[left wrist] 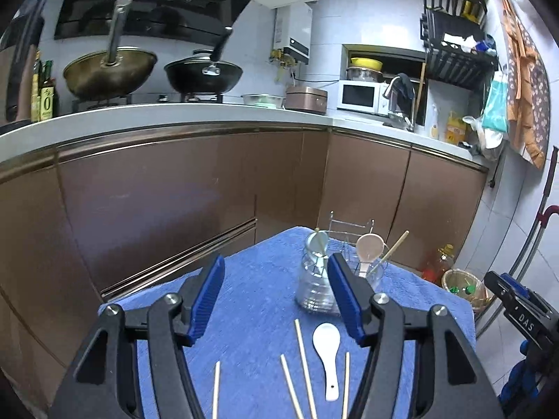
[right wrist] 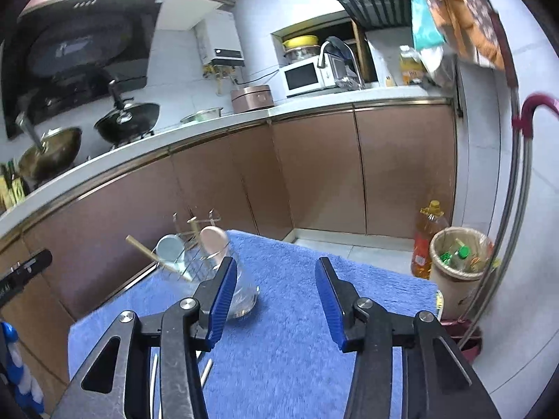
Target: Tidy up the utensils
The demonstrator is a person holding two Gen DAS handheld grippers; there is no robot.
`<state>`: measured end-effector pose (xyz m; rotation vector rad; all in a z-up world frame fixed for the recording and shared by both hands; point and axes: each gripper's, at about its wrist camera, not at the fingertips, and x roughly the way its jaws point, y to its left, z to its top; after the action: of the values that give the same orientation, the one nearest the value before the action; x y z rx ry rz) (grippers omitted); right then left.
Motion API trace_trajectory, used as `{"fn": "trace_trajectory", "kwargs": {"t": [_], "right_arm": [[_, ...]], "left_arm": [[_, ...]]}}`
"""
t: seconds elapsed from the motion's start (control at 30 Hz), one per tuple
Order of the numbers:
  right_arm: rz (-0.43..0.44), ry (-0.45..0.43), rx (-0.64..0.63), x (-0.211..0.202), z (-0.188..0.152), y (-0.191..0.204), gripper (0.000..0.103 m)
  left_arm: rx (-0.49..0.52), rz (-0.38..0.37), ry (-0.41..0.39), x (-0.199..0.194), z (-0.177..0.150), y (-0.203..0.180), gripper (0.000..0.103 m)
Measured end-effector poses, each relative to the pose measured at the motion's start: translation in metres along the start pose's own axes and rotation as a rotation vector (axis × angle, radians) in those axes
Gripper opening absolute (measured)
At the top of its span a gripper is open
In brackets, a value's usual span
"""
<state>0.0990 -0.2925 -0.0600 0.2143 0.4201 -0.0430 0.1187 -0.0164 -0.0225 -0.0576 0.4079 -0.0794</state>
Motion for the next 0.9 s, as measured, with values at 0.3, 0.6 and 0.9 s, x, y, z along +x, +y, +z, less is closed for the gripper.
{"fn": "trace_trajectory", "kwargs": {"t": [0.3, 0.6, 0.9], "right_arm": [[-0.044, -0.027, -0.109, -0.057, -0.007, 0.035, 0.052], [-0.019, 0.006, -0.151, -0.088, -0.019, 0.055, 0.053], [0.094, 0.127, -0.075, -0.096, -0.03, 0.055, 0.053]], "left_arm": [[-0.006, 0.009, -0.059, -0.049, -0.018, 0.037, 0.059], [-0.005, -0.023, 0.023, -0.076, -0.027, 0.068, 0.059], [-0.086, -0.106, 0.206, -0.078, -0.053, 0.113, 0.059]]}}
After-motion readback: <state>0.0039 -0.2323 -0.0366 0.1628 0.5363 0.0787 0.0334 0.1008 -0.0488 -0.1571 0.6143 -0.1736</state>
